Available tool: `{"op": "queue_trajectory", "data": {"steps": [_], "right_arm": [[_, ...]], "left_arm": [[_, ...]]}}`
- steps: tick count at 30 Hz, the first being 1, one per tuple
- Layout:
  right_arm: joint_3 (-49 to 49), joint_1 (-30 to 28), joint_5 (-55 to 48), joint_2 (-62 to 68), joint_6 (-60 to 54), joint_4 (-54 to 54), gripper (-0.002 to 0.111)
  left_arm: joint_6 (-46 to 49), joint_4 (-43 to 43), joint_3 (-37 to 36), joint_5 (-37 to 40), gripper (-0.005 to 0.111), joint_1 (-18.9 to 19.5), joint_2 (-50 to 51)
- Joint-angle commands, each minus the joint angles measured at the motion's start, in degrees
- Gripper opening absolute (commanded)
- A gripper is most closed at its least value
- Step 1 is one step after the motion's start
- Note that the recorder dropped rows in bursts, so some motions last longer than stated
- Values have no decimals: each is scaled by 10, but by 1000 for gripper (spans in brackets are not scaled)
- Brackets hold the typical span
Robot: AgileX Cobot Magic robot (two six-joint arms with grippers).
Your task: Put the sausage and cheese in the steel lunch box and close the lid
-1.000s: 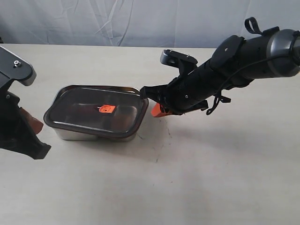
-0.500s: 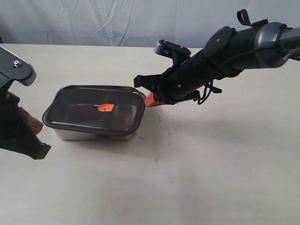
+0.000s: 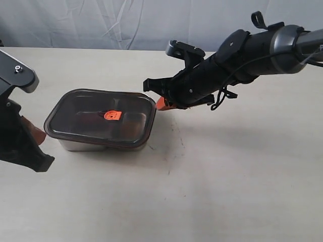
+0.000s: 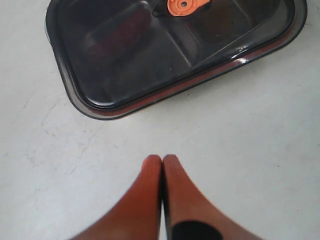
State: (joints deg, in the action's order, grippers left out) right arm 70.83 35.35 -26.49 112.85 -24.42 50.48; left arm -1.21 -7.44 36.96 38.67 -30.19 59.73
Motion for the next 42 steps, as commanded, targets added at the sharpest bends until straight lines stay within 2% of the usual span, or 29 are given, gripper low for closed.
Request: {"op": "queue_trajectory", "data": {"steps": [1, 8, 13, 18, 23, 42], "right_arm": [[4, 0, -26, -32, 1, -38, 0], [3, 5, -185, -60, 66, -155, 0], [-14, 48, -240, -60, 64, -181, 0], [-19, 97, -230, -60, 64, -184, 0], [-19, 121, -198, -50, 64, -184, 0], [-19, 121, -77, -33, 68, -169, 0]], "left_arm": [[-1, -2, -1, 17, 0, -2, -5], [-3, -15, -1, 23, 0, -2, -5], [-3, -14, -1, 9, 0, 0, -5], [-3, -13, -1, 4, 0, 0, -5], [-3, -13, -1, 2, 0, 0, -5], [-3, -12, -1, 2, 0, 0, -5]]}}
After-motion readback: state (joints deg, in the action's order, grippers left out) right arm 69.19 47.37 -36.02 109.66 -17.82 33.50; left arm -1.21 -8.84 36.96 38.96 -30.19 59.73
